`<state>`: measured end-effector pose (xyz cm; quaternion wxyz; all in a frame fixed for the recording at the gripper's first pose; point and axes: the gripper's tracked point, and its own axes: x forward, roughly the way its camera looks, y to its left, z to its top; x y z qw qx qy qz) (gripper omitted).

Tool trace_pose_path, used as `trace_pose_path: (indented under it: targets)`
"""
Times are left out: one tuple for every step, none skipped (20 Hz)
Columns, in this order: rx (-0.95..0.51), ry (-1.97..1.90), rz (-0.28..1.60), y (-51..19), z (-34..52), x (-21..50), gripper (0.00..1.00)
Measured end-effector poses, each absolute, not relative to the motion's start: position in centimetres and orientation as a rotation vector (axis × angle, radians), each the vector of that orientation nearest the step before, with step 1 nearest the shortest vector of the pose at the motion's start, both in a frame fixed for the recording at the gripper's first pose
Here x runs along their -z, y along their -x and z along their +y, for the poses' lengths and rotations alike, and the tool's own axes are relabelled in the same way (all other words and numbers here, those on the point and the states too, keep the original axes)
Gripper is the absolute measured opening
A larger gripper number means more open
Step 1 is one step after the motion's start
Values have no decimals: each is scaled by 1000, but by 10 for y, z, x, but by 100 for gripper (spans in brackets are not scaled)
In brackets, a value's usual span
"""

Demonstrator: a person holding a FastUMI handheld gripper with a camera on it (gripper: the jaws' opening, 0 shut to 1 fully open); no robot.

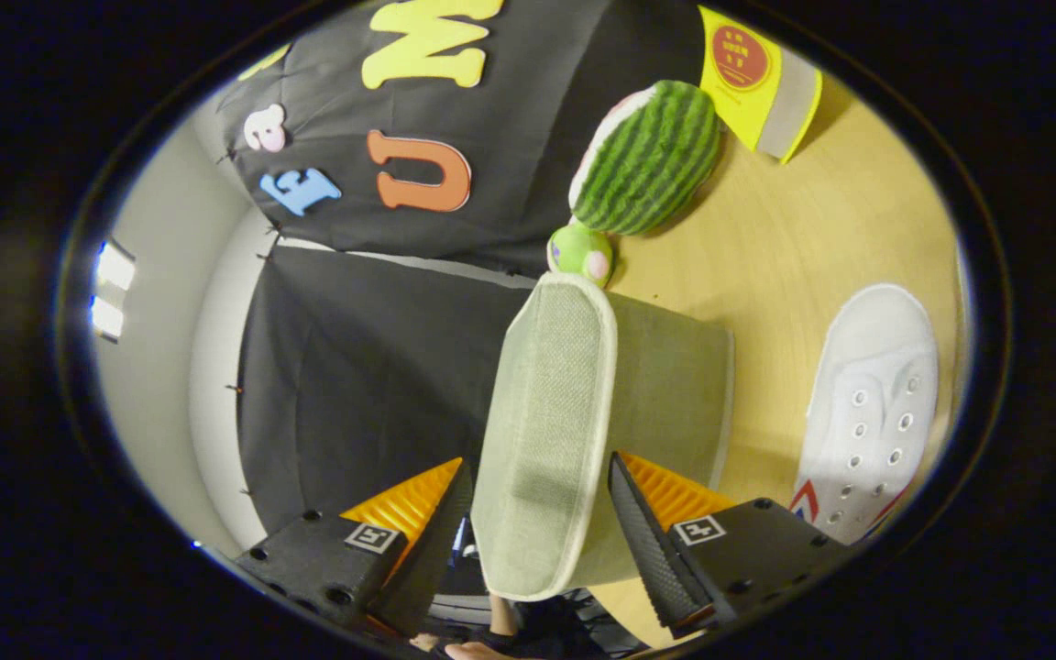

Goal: Open the storage box then place both shoes into the box .Put the left shoe in first, then the right shoe, with the right side of both shoes facing outward in a uniform manner.

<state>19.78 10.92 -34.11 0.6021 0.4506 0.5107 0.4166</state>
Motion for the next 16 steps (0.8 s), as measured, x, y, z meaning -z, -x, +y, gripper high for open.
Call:
trace_pose_path:
  targets:
    - [-962, -1054, 1205, -195, 111, 346, 89]
    - [-951, -1056, 1220, -194, 113, 351, 84]
    - [-966, -1069, 1219, -193, 115, 349, 80]
    - [-983, -1059, 1219, -190, 117, 350, 70]
    - [-980, -1050, 1215, -190, 115, 351, 60]
    - [-983, -1048, 1210, -190, 114, 350, 52]
    - [-976, -1051, 1200, -191, 110, 346, 49]
    - [-970, -1056, 1180, -194, 108, 341, 31]
    - [-975, -1044, 1168, -194, 106, 338, 24]
    - [-976, -1033, 1151, -194, 105, 333, 16]
    - [-971, -1021, 1147, -194, 105, 331, 13]
    - [-970, -1006, 1137, -194, 105, 326, 9]
    - [-961, -992, 1128, -195, 106, 321, 8]
    - [-953, -981, 1125, -193, 108, 317, 6]
    - [-946, -980, 1124, -192, 109, 312, 5]
    - [-940, -986, 1110, -192, 112, 302, 5]
